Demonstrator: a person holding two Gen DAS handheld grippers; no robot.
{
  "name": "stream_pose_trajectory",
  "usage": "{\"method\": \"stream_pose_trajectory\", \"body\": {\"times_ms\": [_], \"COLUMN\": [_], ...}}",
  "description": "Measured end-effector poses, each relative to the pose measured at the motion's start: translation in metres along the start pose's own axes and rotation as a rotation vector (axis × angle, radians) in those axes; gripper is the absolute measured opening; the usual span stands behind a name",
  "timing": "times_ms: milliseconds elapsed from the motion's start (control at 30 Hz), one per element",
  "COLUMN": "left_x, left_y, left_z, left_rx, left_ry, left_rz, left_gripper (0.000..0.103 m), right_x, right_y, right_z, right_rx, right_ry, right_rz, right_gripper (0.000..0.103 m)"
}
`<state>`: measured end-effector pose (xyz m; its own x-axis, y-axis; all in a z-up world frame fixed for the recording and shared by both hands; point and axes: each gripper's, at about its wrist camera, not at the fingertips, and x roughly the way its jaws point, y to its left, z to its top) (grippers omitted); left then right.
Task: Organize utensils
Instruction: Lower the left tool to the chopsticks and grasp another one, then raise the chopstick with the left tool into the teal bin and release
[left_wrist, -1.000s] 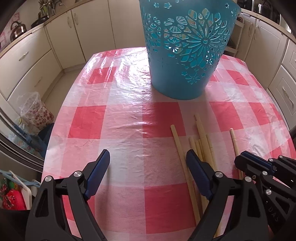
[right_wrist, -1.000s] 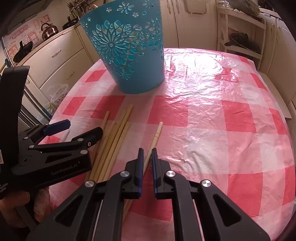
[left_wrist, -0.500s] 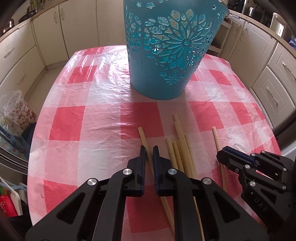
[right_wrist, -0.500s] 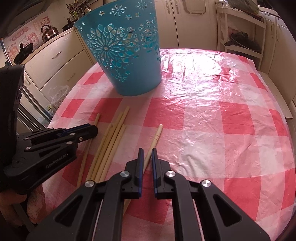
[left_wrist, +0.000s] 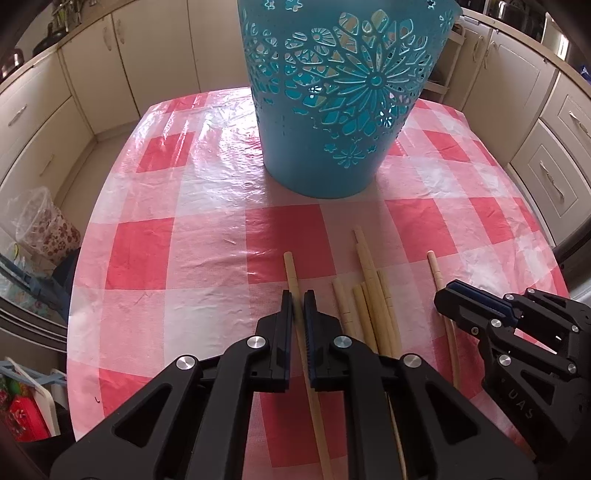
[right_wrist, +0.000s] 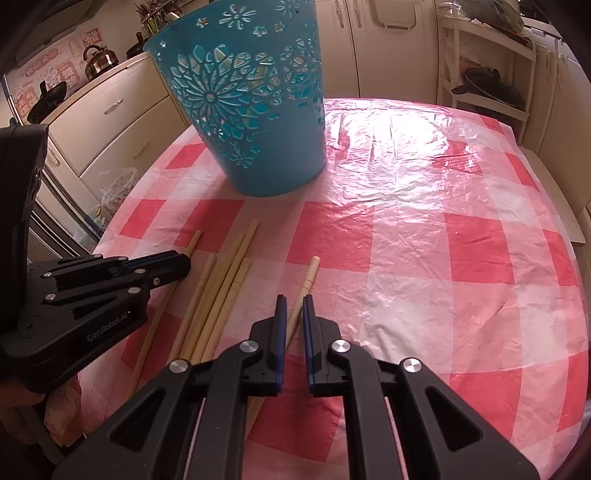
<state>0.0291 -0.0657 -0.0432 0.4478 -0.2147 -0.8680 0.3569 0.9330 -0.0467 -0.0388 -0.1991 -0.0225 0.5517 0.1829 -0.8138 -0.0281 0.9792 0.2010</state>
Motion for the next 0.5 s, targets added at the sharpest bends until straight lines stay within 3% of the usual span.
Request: {"method": "stream_pose_trajectory", "body": {"times_ms": [267,500], "left_x": [-0.002,-0.027], "left_y": [0.0,0.007], "left_z": [0.0,0.004], "left_rx": [0.015,-0.003], "left_ry": [-0.026,-0.095], "left_rz": [0.014,0.001], "left_gripper": [0.005,0.005], "right_x": [0.003,0.004], "right_y": [0.003,0.003], "right_z": [0.002,0.003], "right_rx": [-0.016,-0.016], "right_ry": [-0.009,-0.012], "right_rz": [-0.005,-0.005], "right_gripper": [0.009,0.009]}}
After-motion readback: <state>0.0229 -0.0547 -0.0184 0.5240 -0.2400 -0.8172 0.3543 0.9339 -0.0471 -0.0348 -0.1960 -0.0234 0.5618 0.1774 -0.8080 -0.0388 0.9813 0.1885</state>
